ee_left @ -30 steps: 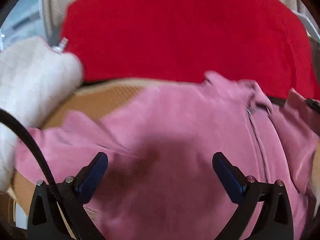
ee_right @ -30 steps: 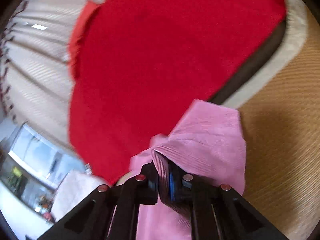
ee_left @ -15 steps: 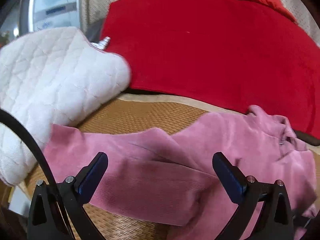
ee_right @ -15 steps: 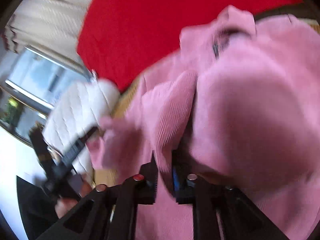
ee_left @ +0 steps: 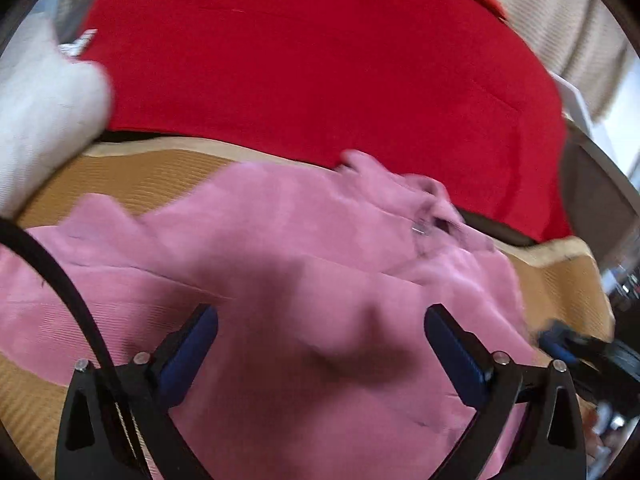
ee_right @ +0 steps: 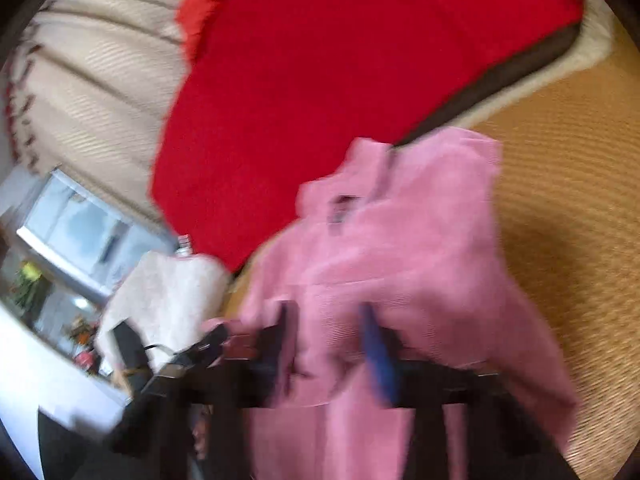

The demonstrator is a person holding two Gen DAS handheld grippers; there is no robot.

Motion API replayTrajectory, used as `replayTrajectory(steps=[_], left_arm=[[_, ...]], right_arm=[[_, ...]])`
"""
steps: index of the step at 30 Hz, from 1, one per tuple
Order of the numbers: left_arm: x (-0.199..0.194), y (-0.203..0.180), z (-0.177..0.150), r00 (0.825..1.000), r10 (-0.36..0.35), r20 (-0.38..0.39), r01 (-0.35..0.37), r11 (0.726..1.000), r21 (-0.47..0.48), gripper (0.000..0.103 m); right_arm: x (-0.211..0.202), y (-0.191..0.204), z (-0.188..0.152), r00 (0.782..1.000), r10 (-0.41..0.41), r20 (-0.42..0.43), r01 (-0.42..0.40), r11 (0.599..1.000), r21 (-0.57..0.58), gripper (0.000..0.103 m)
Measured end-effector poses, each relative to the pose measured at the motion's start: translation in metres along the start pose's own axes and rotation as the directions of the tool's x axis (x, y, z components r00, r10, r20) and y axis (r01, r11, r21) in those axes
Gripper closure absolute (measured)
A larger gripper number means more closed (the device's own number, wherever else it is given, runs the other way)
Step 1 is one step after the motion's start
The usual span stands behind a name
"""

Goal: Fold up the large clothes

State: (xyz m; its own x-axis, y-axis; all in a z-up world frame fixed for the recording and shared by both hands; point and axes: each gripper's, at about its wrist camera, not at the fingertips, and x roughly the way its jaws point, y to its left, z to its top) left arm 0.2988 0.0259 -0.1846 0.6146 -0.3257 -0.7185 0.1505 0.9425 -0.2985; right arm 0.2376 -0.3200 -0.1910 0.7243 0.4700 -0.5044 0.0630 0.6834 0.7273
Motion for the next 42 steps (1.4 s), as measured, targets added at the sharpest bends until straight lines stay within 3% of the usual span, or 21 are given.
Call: replayTrajectory(steps=[2,4,8,11,13,14,16,19,24,27,31,34,38,40,42], left_arm=[[0.003,-0.021,-0.006,0.998,-0.055,-0.025,0.056,0.998,0.033,0.003],[0.006,-0.040,-0.014,0.998,-0.060,-0.031,0.062,0.995,0.074,0.003],[0.018,-0.071,-0.023,0.998,0.024,-0.052,-0.014,0.981,0.195,0.003],[0.034,-0.069,-0.029,0.992,0.075,-0.101,-0.053,0.978,0.204,0.009],[0.037,-0.056,-0.031,0.988,0.053,-0.142,-0.029,0.986,0.163,0.053],[0.038,-0.050,-0.030,0.988,0.037,-0.148,-0.015,0.989,0.145,0.059],[0.031,-0.040,-0.028,0.992,-0.023,-0.123,0.038,0.992,0.124,0.085],[0.016,-0.036,-0.028,0.995,-0.057,-0.078,0.068,0.987,0.143,0.093],[-0.013,-0.020,-0.029,0.997,-0.065,-0.046,0.071,0.987,0.147,0.094],[-0.031,0.000,-0.036,0.998,-0.032,-0.048,0.038,0.991,0.128,0.091],[-0.064,0.039,-0.048,0.998,0.031,-0.046,-0.029,0.998,0.049,0.057],[-0.102,0.080,-0.050,0.994,0.110,0.000,-0.110,0.994,-0.013,0.044],[-0.147,0.146,-0.054,0.969,0.244,0.039,-0.235,0.959,-0.159,0.032],[-0.163,0.184,-0.060,0.953,0.301,0.035,-0.280,0.918,-0.280,0.031],[-0.169,0.215,-0.066,0.948,0.318,0.031,-0.284,0.882,-0.377,0.031]], right_arm=[[0.005,-0.006,0.006,0.999,-0.039,0.000,0.039,0.999,0.004,0.075],[0.004,-0.009,0.013,0.998,-0.053,0.022,0.053,0.999,0.006,0.075],[0.010,-0.013,0.020,0.998,-0.063,0.002,0.063,0.998,-0.013,0.075],[0.023,-0.014,0.014,0.995,-0.079,-0.065,0.077,0.997,-0.024,0.075],[0.034,-0.016,0.010,0.989,-0.089,-0.114,0.086,0.996,-0.033,0.075],[0.038,-0.015,0.009,0.988,-0.092,-0.123,0.088,0.995,-0.038,0.075],[0.032,-0.012,0.007,0.988,-0.094,-0.119,0.087,0.994,-0.063,0.075],[0.028,-0.010,0.006,0.991,-0.078,-0.112,0.070,0.995,-0.073,0.075],[0.019,0.010,0.005,0.998,-0.043,-0.048,0.037,0.991,-0.132,0.075],[0.013,0.026,0.003,1.000,0.005,-0.005,-0.006,0.985,-0.172,0.072],[0.028,0.045,-0.007,0.998,0.023,-0.058,-0.036,0.972,-0.231,0.072],[0.048,0.051,-0.019,0.991,-0.047,-0.125,0.011,0.962,-0.275,0.068],[0.050,0.053,-0.024,0.990,-0.046,-0.132,0.008,0.962,-0.274,0.052],[0.038,0.054,-0.023,0.992,0.007,-0.123,-0.037,0.968,-0.250,0.050],[0.032,0.056,-0.022,0.994,0.027,-0.104,-0.053,0.966,-0.255,0.049]])
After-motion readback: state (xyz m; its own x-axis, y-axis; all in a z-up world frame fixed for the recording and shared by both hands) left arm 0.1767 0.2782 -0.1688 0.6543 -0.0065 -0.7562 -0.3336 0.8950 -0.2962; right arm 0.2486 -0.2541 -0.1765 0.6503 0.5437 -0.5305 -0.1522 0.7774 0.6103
